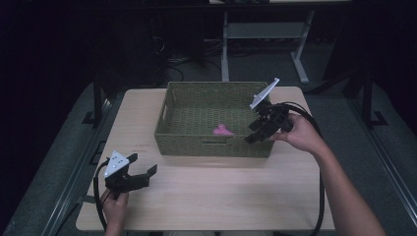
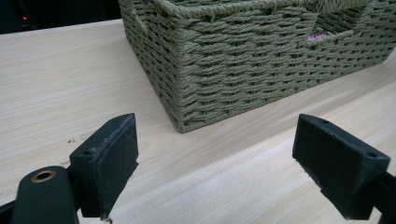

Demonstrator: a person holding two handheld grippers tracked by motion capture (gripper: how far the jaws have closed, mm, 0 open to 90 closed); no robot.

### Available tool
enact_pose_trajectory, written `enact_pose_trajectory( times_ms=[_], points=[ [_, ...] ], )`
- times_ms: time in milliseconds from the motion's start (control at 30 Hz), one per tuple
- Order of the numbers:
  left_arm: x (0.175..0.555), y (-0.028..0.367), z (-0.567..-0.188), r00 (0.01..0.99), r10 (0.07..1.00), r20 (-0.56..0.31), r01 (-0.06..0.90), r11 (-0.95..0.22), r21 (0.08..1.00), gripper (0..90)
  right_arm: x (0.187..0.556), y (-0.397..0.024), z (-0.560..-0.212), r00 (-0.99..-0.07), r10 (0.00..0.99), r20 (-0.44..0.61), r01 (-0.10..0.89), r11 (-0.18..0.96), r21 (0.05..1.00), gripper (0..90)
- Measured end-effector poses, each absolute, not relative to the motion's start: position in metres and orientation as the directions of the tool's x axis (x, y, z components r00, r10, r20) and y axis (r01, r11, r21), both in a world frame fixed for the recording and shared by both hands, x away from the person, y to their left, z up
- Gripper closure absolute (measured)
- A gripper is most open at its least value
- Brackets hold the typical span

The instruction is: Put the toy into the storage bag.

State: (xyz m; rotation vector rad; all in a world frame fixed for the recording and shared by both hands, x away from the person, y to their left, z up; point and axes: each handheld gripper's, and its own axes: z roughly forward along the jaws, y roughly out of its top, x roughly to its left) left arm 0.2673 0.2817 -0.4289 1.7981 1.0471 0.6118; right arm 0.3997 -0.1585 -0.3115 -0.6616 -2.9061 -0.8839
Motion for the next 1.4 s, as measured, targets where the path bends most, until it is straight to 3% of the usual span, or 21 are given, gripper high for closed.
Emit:
enact_pose_trajectory(
  times_ms=[1400],
  points=[
    [0.267, 0.281, -0.429, 0.515, 0.857, -0.024, 0.393, -0.211, 0.895, 13.8, 0.362, -0.198, -0.371, -0.869, 0.45, 0.206, 0.484, 0.685, 0.545, 30.6]
  ],
)
